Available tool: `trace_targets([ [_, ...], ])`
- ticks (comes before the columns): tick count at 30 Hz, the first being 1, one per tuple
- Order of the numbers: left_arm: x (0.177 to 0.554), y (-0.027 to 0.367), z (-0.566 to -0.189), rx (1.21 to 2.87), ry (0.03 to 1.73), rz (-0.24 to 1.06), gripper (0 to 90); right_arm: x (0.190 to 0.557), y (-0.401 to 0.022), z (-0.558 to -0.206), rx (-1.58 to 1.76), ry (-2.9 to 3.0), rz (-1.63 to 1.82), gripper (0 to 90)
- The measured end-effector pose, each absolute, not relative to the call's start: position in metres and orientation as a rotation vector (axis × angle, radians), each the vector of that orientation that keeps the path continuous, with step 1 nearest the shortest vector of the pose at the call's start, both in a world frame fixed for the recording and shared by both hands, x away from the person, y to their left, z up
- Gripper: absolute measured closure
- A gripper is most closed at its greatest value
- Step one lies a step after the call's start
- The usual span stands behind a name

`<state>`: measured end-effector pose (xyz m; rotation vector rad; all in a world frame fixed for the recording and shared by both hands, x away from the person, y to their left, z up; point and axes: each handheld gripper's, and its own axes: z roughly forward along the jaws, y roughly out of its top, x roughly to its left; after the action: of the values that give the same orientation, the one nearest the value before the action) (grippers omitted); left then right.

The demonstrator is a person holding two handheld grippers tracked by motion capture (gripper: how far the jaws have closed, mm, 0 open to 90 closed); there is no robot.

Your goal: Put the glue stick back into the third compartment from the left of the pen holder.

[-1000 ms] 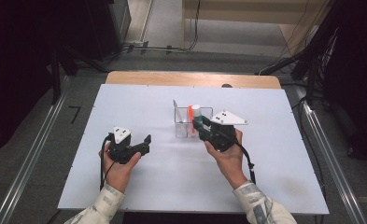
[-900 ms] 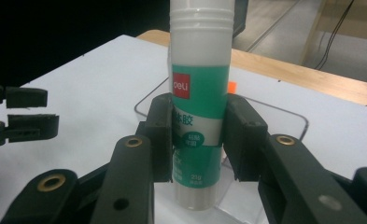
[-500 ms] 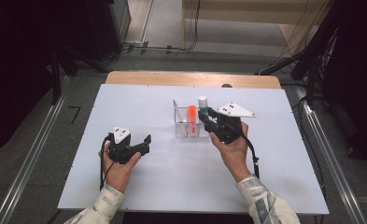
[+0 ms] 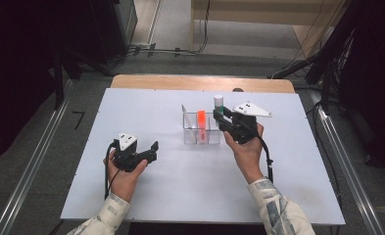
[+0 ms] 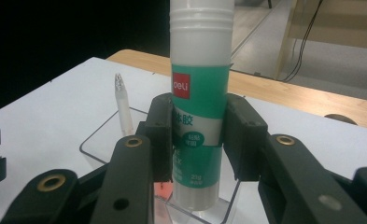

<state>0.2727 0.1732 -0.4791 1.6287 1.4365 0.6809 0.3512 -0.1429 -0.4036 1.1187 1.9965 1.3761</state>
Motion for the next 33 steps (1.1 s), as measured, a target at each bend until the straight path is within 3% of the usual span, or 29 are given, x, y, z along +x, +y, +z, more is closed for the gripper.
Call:
trace_targets([
  [33,0.273,0.174,-0.480,1.635,1.438,0.674,21.4,0.376,-0.135,-0.452,1.163,2.040,1.290,63.2],
])
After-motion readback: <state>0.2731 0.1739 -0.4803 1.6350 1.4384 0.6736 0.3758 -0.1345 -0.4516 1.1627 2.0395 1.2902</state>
